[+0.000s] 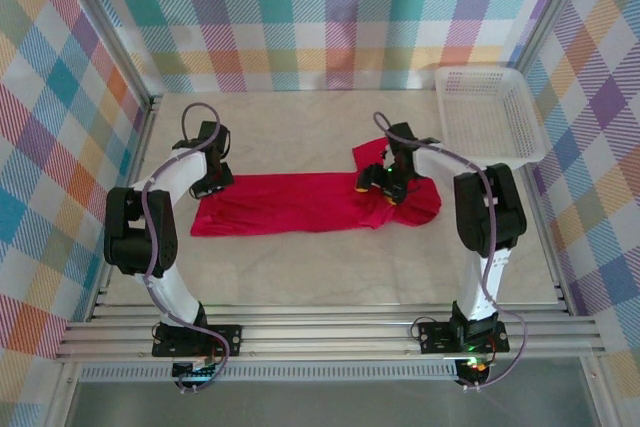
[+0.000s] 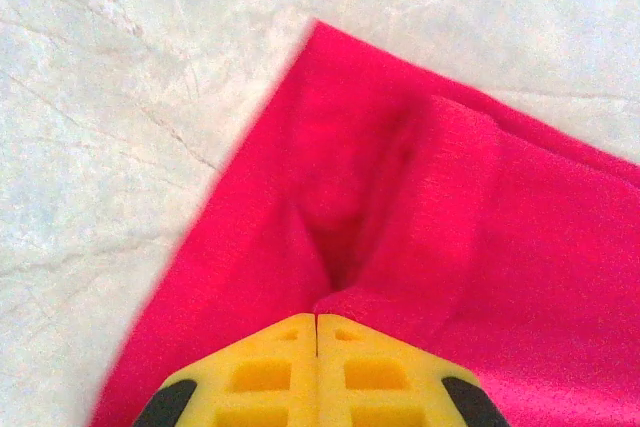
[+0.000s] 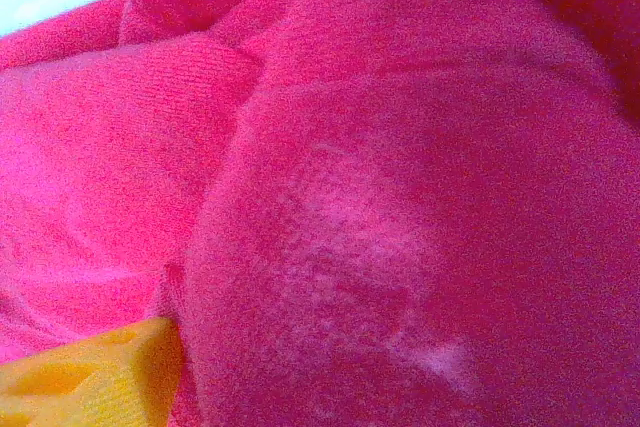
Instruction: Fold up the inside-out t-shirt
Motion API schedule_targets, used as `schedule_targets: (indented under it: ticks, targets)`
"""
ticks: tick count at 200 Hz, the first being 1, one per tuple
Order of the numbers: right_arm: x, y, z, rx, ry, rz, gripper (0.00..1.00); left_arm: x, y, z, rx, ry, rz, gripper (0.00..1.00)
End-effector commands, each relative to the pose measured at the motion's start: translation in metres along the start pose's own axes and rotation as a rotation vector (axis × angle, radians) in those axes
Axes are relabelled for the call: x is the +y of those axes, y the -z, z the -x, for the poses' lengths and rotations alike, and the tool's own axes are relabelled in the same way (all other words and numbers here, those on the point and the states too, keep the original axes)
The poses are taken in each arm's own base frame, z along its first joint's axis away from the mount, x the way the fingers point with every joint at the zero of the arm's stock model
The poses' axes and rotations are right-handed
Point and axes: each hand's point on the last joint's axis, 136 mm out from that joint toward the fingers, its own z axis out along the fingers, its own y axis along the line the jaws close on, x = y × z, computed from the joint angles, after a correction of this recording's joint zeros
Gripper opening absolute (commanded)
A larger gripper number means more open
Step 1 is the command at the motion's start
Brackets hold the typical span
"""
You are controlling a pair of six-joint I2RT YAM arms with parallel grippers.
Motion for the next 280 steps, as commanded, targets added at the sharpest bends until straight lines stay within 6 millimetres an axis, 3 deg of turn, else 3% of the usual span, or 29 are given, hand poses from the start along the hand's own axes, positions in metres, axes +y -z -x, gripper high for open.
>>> schedule_targets:
  ticks: [1, 22, 42, 50, 67, 98, 124, 138, 170, 196, 231, 280]
  targets:
    - [-0.071, 0.001, -0.017, 0.031, -0.049, -0.221, 0.75, 0.008, 0.008, 0.005, -0.005, -0.012, 0.04, 0.0]
    - [-0.086, 0.013, -0.016, 0.014, -0.037, -0.282, 0.75, 0.016, 0.014, 0.012, -0.021, 0.011, 0.055, 0.0]
    - [-0.085, 0.016, -0.015, 0.015, -0.027, -0.278, 0.74, 0.026, 0.017, 0.019, -0.027, 0.038, 0.065, 0.0]
    - [-0.084, 0.017, -0.015, 0.018, -0.024, -0.271, 0.74, 0.028, 0.019, 0.022, -0.029, 0.05, 0.055, 0.06]
    - [-0.08, 0.017, -0.014, 0.02, -0.02, -0.261, 0.74, 0.027, 0.025, 0.028, -0.037, 0.067, 0.024, 0.29]
    - [-0.073, 0.02, -0.008, 0.015, -0.005, -0.243, 0.73, -0.003, 0.052, 0.025, -0.088, 0.013, -0.156, 0.39]
    - [-0.066, 0.022, -0.004, 0.011, 0.003, -0.219, 0.73, -0.039, 0.061, -0.003, -0.039, -0.06, -0.354, 0.41]
    - [-0.064, 0.022, -0.002, 0.012, 0.007, -0.209, 0.73, -0.047, 0.057, -0.019, 0.01, -0.098, -0.389, 0.41]
    - [-0.06, 0.021, -0.001, 0.017, 0.017, -0.193, 0.73, -0.038, 0.03, -0.048, 0.09, -0.262, -0.257, 0.41]
    - [-0.059, 0.02, -0.002, 0.02, 0.018, -0.184, 0.73, -0.035, 0.012, -0.059, 0.15, -0.418, -0.101, 0.41]
    - [-0.058, 0.018, -0.002, 0.023, 0.014, -0.173, 0.74, -0.025, -0.002, -0.058, 0.164, -0.507, 0.081, 0.4]
    - [-0.059, 0.016, -0.003, 0.032, 0.02, -0.17, 0.74, -0.008, -0.003, -0.039, 0.081, -0.493, 0.218, 0.41]
